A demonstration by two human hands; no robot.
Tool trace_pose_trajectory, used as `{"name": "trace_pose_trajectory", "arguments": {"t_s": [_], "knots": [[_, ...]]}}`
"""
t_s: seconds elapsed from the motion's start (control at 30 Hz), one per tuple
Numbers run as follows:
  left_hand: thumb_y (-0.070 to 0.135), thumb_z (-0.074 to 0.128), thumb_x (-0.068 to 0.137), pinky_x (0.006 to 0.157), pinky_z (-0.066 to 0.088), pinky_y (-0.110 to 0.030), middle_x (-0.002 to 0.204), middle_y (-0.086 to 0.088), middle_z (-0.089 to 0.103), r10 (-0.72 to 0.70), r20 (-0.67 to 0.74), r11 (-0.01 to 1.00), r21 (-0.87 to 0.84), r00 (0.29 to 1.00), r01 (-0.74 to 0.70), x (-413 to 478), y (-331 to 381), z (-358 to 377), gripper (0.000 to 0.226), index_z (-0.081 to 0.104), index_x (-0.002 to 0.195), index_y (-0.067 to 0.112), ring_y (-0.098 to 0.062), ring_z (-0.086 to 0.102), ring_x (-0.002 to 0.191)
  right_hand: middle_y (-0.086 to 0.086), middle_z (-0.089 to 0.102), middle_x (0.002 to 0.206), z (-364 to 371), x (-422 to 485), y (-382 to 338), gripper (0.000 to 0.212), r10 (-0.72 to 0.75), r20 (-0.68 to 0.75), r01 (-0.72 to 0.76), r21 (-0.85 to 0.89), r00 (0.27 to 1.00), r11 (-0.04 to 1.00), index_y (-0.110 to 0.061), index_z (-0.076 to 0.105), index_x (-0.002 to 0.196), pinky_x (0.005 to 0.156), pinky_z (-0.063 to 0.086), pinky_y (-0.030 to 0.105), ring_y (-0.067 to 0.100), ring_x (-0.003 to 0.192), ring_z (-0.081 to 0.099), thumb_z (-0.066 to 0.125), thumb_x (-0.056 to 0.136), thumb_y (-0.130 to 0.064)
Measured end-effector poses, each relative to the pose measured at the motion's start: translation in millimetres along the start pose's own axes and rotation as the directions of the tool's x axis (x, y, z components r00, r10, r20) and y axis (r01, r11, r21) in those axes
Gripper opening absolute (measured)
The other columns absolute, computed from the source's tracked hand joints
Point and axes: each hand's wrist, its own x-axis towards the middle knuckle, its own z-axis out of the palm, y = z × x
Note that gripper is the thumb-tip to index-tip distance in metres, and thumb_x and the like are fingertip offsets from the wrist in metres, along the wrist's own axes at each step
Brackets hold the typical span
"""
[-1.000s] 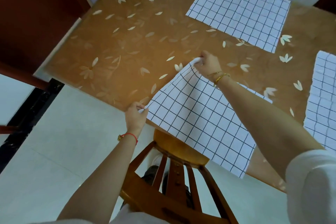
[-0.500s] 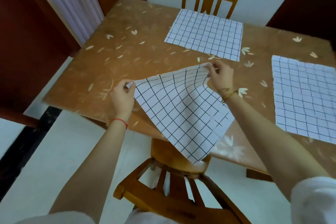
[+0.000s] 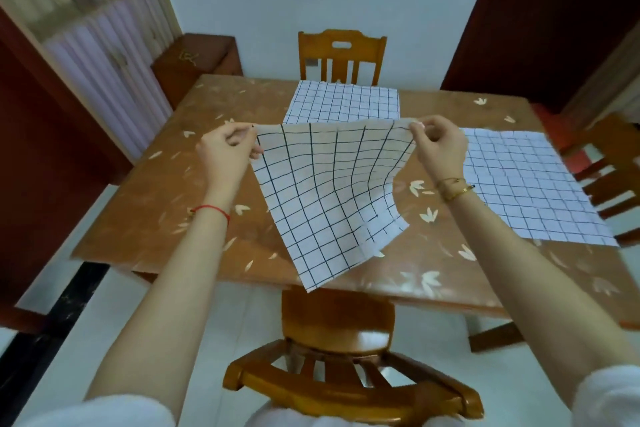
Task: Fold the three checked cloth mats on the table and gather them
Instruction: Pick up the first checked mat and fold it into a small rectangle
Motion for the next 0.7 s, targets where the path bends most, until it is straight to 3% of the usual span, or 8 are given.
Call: {"name": "trace_pose_trajectory", "arguments": {"t_s": [0.1,0.23,0.43,0.7], "knots": [[0.019,0.066,0.089,0.062,0.06,-0.032,0.076,-0.006,0.075,0.017,0.059,0.996,-0.085,0.998,-0.012,-0.3,18.2,-4.1,0.012,0.074,0.094,0.011,-0.02,0.073,0.067,0.007,0.064,0.052,-20.0,-6.7,-17.0,0.012,0.038,0.041,-0.045,0.185,0.998,0.982,-0.021,0.064,0.08,0.049,0.044,0.022,0.014,0.041,0.057,0.065,0.088,-0.029],[0.017,0.067,0.089,0.068,0.061,-0.035,0.083,-0.007,0.077,0.051,0.104,0.984,-0.175,0.993,-0.032,-0.7,41.4,-11.2,0.01,0.074,0.092,0.01,-0.022,0.074,0.075,0.01,0.069,0.059,-45.4,-17.3,-39.1,0.02,0.07,0.051,-0.084,0.368,0.996,0.926,-0.001,0.064,0.092,0.043,0.047,0.026,0.03,0.049,0.063,0.064,0.091,-0.021],[0.013,0.066,0.09,0.06,0.057,-0.023,0.089,-0.011,0.076,0.107,0.102,0.962,-0.262,0.989,-0.077,-5.1,74.4,-19.0,0.021,0.071,0.101,-0.005,-0.019,0.073,0.073,0.019,0.069,0.065,-79.8,-30.5,-72.0,0.02,0.037,0.028,-0.046,0.463,0.999,0.885,-0.003,0.055,0.089,0.04,0.043,0.027,0.027,0.044,0.059,0.064,0.092,-0.021],[0.014,0.069,0.088,0.071,0.059,-0.028,0.088,-0.009,0.077,0.108,0.118,0.936,-0.346,0.987,-0.061,-6.7,95.8,-18.0,0.016,0.072,0.099,0.002,-0.024,0.075,0.084,0.02,0.073,0.078,-108.6,-35.3,-81.1,0.023,0.0,0.051,-0.025,0.497,0.999,0.867,0.0,0.054,0.1,0.047,0.049,0.031,0.031,0.055,0.066,0.064,0.093,-0.02]]}}
